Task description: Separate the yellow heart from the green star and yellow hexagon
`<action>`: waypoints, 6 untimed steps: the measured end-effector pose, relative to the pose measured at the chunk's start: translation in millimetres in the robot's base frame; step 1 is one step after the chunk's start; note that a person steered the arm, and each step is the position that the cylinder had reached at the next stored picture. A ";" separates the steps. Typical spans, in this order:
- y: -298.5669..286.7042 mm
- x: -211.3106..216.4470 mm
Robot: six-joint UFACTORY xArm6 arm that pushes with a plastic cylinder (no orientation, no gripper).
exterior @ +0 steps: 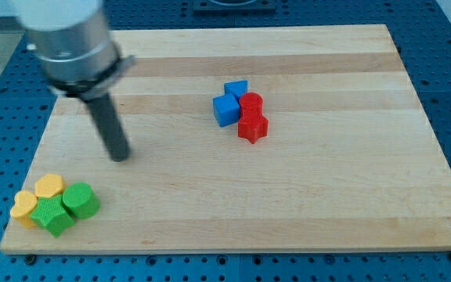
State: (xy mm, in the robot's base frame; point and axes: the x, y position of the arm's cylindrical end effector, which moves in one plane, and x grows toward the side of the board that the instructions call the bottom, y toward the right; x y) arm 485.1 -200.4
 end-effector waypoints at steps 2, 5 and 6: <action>-103.3 -0.6; -104.1 68.0; -103.6 85.8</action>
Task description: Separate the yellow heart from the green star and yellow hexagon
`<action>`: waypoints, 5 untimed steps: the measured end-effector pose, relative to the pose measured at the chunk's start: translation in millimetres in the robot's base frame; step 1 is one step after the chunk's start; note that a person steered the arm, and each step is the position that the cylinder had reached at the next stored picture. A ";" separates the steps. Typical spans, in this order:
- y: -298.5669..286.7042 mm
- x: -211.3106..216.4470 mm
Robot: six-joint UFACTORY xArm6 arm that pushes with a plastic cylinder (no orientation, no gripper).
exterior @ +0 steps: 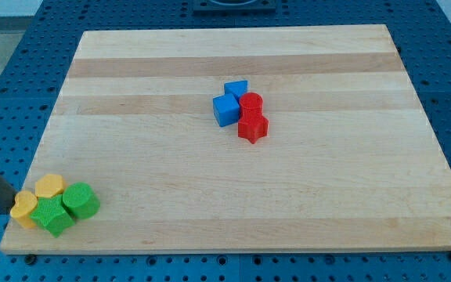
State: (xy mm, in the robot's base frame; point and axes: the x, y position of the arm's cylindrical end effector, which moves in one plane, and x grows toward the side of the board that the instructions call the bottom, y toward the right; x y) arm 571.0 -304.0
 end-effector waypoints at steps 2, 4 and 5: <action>6.0 46.6; 46.1 45.0; 46.6 38.7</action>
